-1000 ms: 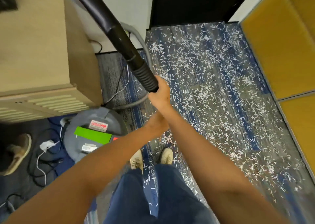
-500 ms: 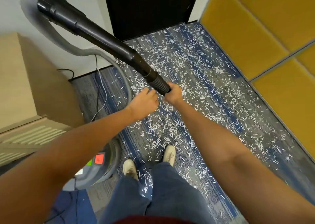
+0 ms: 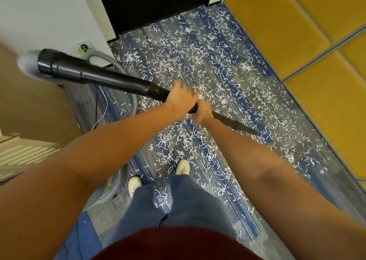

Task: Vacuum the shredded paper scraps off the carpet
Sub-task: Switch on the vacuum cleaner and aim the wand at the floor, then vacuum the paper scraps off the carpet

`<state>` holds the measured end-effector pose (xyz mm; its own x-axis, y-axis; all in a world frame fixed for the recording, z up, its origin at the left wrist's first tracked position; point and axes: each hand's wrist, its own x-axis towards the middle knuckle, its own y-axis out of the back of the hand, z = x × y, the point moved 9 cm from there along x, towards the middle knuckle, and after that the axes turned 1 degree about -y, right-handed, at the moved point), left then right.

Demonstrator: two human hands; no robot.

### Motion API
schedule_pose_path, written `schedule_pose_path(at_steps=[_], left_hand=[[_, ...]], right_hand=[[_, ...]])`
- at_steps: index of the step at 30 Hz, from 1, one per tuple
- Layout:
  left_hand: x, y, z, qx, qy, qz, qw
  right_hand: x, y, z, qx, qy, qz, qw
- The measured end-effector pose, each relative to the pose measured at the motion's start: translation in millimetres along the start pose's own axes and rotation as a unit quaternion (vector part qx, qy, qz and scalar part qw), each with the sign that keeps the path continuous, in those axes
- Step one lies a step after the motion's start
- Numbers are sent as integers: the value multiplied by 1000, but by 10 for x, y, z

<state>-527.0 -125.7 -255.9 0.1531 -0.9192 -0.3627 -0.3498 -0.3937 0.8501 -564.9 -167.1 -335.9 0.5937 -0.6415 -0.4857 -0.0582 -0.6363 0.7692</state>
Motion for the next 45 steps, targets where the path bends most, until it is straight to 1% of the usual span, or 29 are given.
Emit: schedule_pose_path(at_steps=[2,3,6,8,10,12,14,15,16,18,19,20,22,25,27,28,31,32,34,38,42,45], left_hand=[[105,-209,30,-54,2,-110,992],[132,-274,33,-84,0,-139,987],[138,-360,43,-178,11,-172,969],[138,-418,108,-215,26,-199,956],[162,-489,223,-226,34,-219,948],[183,-544,293,-245,52,-227,941],[201,-572,337,-269,71,-232,932],[208,-579,356,-278,77,-238,928],[212,-583,369,-284,82,-243,924],[208,-598,391,-300,95,-258,913],[200,-605,402,-312,103,-265,906],[193,-602,407,-326,111,-271,899],[185,-556,414,-362,127,-274,882],[192,-464,422,-427,154,-256,853],[198,-430,427,-466,167,-242,835],[204,-422,426,-488,166,-238,823],[190,-347,424,-567,133,-242,776],[170,-317,393,-577,127,-236,771],[133,-261,321,-590,130,-211,769],[79,-231,230,-570,160,-168,788],[-52,-314,164,-587,156,-177,774],[-202,-434,172,-613,144,-175,757]], right_hand=[[51,-42,109,17,18,-9,1000],[74,-66,162,11,33,-11,999],[105,-115,244,-8,75,-32,997],[90,-64,294,-20,84,-36,996],[55,18,363,-48,69,-34,996],[33,114,432,-51,37,-17,998],[40,135,550,10,-21,6,1000],[31,147,628,64,-59,32,996],[7,146,717,122,-104,56,985],[-95,68,861,235,-194,83,949],[-142,-19,895,280,-231,74,929],[-167,-127,891,321,-251,53,912],[-173,-314,811,399,-255,11,881],[-147,-464,684,512,-268,-30,815],[-72,-436,645,558,-249,-29,791],[-36,-393,620,569,-232,-29,788],[94,-250,578,576,-199,-26,792],[133,-172,569,573,-198,-10,796],[211,-13,536,549,-199,22,811],[271,139,348,523,-178,37,833],[206,96,220,436,-161,51,884],[124,-8,147,385,-177,40,905]])
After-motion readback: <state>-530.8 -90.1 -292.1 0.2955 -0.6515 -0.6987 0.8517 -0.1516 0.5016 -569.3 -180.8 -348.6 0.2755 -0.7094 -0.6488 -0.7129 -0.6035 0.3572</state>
